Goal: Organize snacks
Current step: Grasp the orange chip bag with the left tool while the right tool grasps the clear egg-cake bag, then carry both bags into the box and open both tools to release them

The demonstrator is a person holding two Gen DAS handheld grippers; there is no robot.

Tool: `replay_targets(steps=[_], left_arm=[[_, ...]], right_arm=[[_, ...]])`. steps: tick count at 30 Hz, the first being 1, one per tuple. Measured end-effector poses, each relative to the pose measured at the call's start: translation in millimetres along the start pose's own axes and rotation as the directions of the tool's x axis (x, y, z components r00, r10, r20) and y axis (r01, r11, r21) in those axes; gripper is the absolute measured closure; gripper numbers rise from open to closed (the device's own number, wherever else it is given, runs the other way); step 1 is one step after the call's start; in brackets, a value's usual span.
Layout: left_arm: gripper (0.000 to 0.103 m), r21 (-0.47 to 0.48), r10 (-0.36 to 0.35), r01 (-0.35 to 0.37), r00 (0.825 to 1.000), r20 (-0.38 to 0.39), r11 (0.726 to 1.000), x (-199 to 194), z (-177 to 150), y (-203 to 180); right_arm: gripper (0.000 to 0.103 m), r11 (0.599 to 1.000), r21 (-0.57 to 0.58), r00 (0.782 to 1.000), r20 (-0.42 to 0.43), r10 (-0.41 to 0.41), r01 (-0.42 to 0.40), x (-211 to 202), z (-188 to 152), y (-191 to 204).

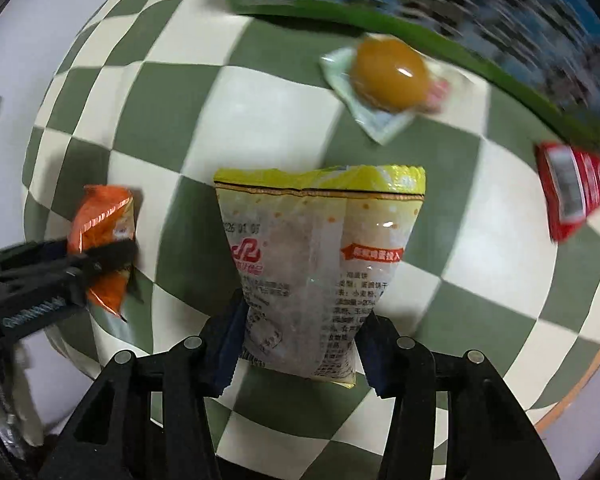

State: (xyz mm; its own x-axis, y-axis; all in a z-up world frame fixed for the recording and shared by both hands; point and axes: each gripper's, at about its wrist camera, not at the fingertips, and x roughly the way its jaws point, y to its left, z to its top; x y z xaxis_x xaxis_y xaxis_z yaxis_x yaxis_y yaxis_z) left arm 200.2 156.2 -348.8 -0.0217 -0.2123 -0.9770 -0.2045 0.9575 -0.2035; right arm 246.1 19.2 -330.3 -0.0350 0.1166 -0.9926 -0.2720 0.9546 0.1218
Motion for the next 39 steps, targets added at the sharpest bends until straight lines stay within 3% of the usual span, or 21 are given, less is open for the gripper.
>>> replay_targets(steps=[2, 6, 7, 9, 11, 15, 21, 26, 29, 33, 39], left_arm=[[0.029, -0.007, -0.027, 0.027, 1.0, -0.01, 1.0, 6, 1, 1], [0.029, -0.013, -0.042, 0.042, 0.999, -0.013, 0.999, 8, 5, 9], [0.033, -0.015, -0.034, 0.034, 0.999, -0.004, 0.999, 7, 4, 8], [0.051, -0.004, 0.002, -0.002, 1.0, 0.014, 1.0, 1, 19, 13], [0.059, 0.009, 0.008, -0.008, 1.0, 0.019, 1.0, -8, 19, 24], [0.06, 0.049, -0.003, -0.001, 0.998, 0.067, 0.999, -33, 15, 6], [0.06, 0.127, -0.109, 0.089, 0.981, 0.16, 0.988, -98, 17, -33], [0.06, 0.24, -0.225, 0.174, 0.952, 0.208, 0.955, -161, 41, -98], [0.06, 0.299, -0.258, 0.186, 0.94, 0.224, 0.936, -180, 67, -144], [0.059, 0.346, -0.242, 0.149, 0.939, 0.243, 0.926, -194, 109, -188], [0.059, 0.358, -0.155, 0.064, 0.961, 0.23, 0.932, -174, 192, -226]], right_arm=[[0.042, 0.999, 0.039, 0.999, 0.0, 0.038, -0.038, 1, -1, -6], [0.036, 0.993, 0.091, 0.997, 0.026, 0.07, -0.072, -3, -7, -16], [0.036, 0.993, 0.097, 0.997, 0.03, 0.066, -0.069, -3, -8, -16], [0.036, 0.992, 0.113, 0.998, 0.045, 0.05, -0.055, -2, -9, -16], [0.05, 0.993, 0.114, 0.998, 0.068, 0.015, -0.023, -1, -19, -7], [0.056, 0.996, 0.087, 0.995, 0.101, 0.018, -0.027, -7, -35, 2], [0.056, 0.987, 0.118, 0.976, 0.202, 0.081, -0.107, -63, -47, -16], [0.056, 0.976, 0.139, 0.932, 0.345, 0.113, -0.17, -144, -48, -48], [0.056, 0.972, 0.153, 0.903, 0.417, 0.1, -0.178, -193, -33, -79], [0.056, 0.974, 0.194, 0.877, 0.48, 0.013, -0.121, -238, -6, -125], [0.056, 0.963, 0.267, 0.9, 0.428, -0.085, -0.036, -234, 76, -187]])
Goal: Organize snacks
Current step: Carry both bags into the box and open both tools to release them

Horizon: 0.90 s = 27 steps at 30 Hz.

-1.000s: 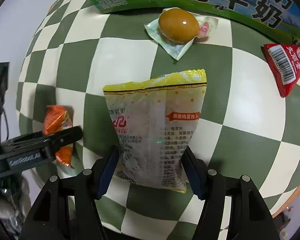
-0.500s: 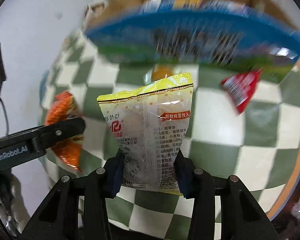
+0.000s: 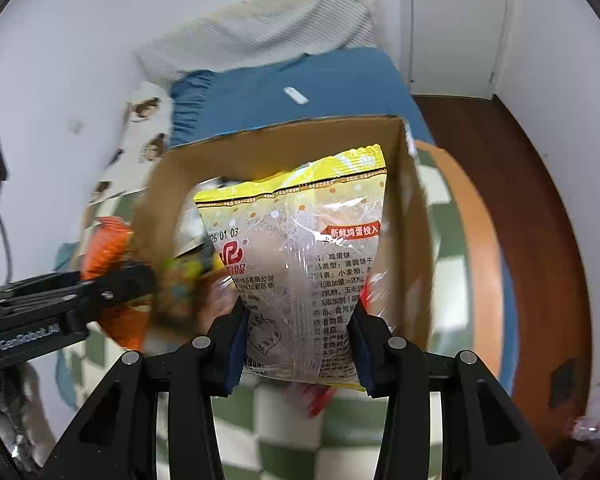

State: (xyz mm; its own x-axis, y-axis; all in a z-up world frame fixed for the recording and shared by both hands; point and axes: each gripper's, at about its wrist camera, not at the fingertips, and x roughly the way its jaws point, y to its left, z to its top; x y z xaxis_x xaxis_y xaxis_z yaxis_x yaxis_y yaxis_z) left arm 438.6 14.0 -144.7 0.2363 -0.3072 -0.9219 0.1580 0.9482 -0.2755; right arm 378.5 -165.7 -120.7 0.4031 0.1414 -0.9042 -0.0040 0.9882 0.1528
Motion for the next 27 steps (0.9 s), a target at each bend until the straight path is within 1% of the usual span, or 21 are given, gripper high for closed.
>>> replay_targets(steps=[1, 5, 7, 12, 13, 14, 15, 16, 17, 21, 25, 27], left_arm=[[0.059, -0.01, 0.01, -0.01, 1.0, -0.025, 1.0, 15, 13, 4], [0.059, -0.018, 0.042, -0.044, 0.995, -0.092, 0.999, 53, 43, 13], [0.059, -0.015, 0.068, -0.07, 0.99, -0.127, 0.997, 76, 53, 19], [0.058, -0.024, 0.087, -0.094, 0.975, -0.205, 0.995, 112, 68, 28], [0.055, -0.029, 0.08, -0.089, 0.972, -0.221, 0.996, 117, 70, 29], [0.047, -0.032, 0.08, -0.089, 0.97, -0.229, 0.995, 120, 72, 31], [0.039, -0.034, 0.079, -0.089, 0.97, -0.23, 0.995, 122, 73, 32], [0.02, -0.037, 0.078, -0.088, 0.971, -0.228, 0.995, 122, 74, 33], [0.011, -0.037, 0.078, -0.088, 0.972, -0.22, 0.995, 121, 76, 34], [0.011, -0.038, 0.101, -0.111, 0.974, -0.204, 0.993, 116, 80, 36], [0.011, -0.038, 0.121, -0.13, 0.977, -0.176, 0.991, 104, 78, 38], [0.011, -0.033, 0.137, -0.145, 0.977, -0.162, 0.989, 98, 75, 38]], right_arm=[[0.056, 1.0, 0.002, 1.0, -0.017, -0.011, 0.011, 11, 13, -6], [0.056, 0.998, 0.022, 0.995, -0.08, -0.053, 0.055, 53, 54, -29], [0.056, 0.997, 0.021, 0.991, -0.113, -0.069, 0.072, 70, 64, -34], [0.055, 0.994, 0.005, 0.977, -0.187, -0.103, 0.106, 108, 68, -33], [0.046, 0.993, 0.008, 0.973, -0.2, -0.112, 0.116, 115, 71, -35], [0.025, 0.992, 0.012, 0.971, -0.204, -0.121, 0.126, 121, 73, -37], [0.015, 0.991, 0.018, 0.97, -0.209, -0.125, 0.132, 123, 74, -38], [0.008, 0.992, 0.025, 0.971, -0.211, -0.115, 0.123, 126, 76, -40], [0.008, 0.993, 0.034, 0.972, -0.211, -0.107, 0.117, 126, 77, -40], [0.007, 0.992, 0.039, 0.972, -0.207, -0.112, 0.122, 123, 78, -41], [0.007, 0.992, 0.054, 0.974, -0.2, -0.103, 0.116, 120, 77, -41], [0.007, 0.991, 0.045, 0.974, -0.196, -0.114, 0.125, 120, 75, -35]])
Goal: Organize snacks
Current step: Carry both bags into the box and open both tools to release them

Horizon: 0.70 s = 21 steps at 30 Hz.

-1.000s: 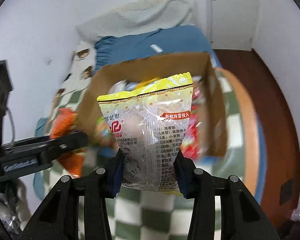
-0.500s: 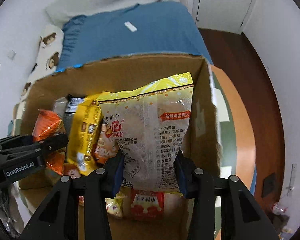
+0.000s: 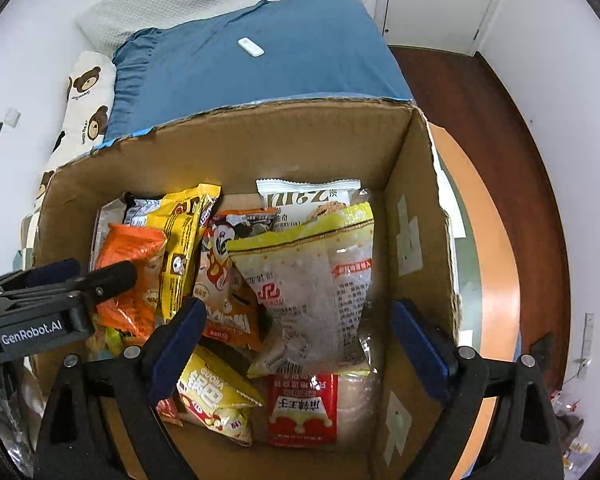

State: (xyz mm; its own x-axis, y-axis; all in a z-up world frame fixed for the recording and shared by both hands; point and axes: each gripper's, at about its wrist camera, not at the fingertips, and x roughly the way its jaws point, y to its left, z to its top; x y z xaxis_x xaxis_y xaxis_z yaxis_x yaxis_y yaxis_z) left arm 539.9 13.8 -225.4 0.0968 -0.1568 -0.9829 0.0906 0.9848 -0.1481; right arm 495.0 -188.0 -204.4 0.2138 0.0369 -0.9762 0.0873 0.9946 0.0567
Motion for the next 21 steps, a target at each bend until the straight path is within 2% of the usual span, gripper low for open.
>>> replay_targets(steps=[5, 13, 21], left_arm=[[0.011, 0.033, 0.041, -0.043, 0.997, 0.065, 0.999, -17, -17, -2], [0.011, 0.042, 0.038, -0.045, 0.987, 0.158, 0.998, -47, -50, -2], [0.011, 0.038, 0.054, -0.067, 0.959, 0.28, 0.997, -87, -86, -4]], right_arm=[[0.007, 1.0, -0.003, 1.0, 0.022, -0.006, 0.006, -10, -13, 3], [0.007, 1.0, -0.022, 0.997, 0.077, -0.013, 0.015, -27, -36, 9], [0.007, 0.999, -0.049, 0.986, 0.167, -0.012, 0.02, -63, -64, 16]])
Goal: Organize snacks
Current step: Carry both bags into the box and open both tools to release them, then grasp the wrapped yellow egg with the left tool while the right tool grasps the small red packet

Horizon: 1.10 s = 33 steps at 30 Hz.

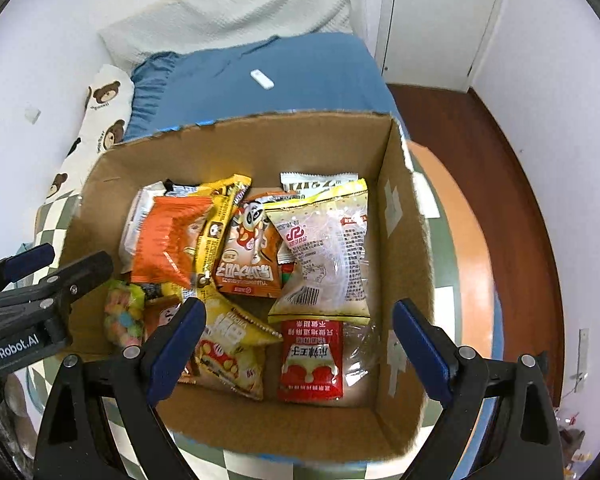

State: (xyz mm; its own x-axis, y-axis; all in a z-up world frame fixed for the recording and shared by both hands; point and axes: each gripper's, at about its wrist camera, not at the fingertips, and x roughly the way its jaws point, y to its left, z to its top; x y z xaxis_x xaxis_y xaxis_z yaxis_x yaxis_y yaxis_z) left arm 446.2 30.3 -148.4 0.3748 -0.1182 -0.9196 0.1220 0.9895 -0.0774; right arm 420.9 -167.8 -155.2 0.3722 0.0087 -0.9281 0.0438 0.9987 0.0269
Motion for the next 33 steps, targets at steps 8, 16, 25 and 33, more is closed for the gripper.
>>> replay_targets(steps=[8, 16, 25, 33], left_arm=[[0.011, 0.014, 0.007, -0.009, 0.993, 0.12, 1.0, -53, -31, -3], [0.011, 0.001, -0.002, 0.002, 0.98, 0.201, 1.0, -100, -68, 0], [0.011, -0.008, 0.037, -0.036, 0.955, 0.295, 0.999, -144, -109, 5], [0.011, -0.017, 0.055, -0.053, 0.945, 0.323, 0.998, -161, -134, 5]], right_arm=[[0.007, 1.0, -0.029, 0.994, 0.109, -0.002, 0.005, -50, -24, 4], [0.007, 0.999, -0.049, 0.979, 0.202, 0.008, 0.002, -103, -59, 6], [0.007, 0.998, -0.056, 0.95, 0.311, 0.007, 0.01, -151, -99, 4], [0.007, 0.999, -0.035, 0.939, 0.343, 0.019, -0.008, -170, -124, -2]])
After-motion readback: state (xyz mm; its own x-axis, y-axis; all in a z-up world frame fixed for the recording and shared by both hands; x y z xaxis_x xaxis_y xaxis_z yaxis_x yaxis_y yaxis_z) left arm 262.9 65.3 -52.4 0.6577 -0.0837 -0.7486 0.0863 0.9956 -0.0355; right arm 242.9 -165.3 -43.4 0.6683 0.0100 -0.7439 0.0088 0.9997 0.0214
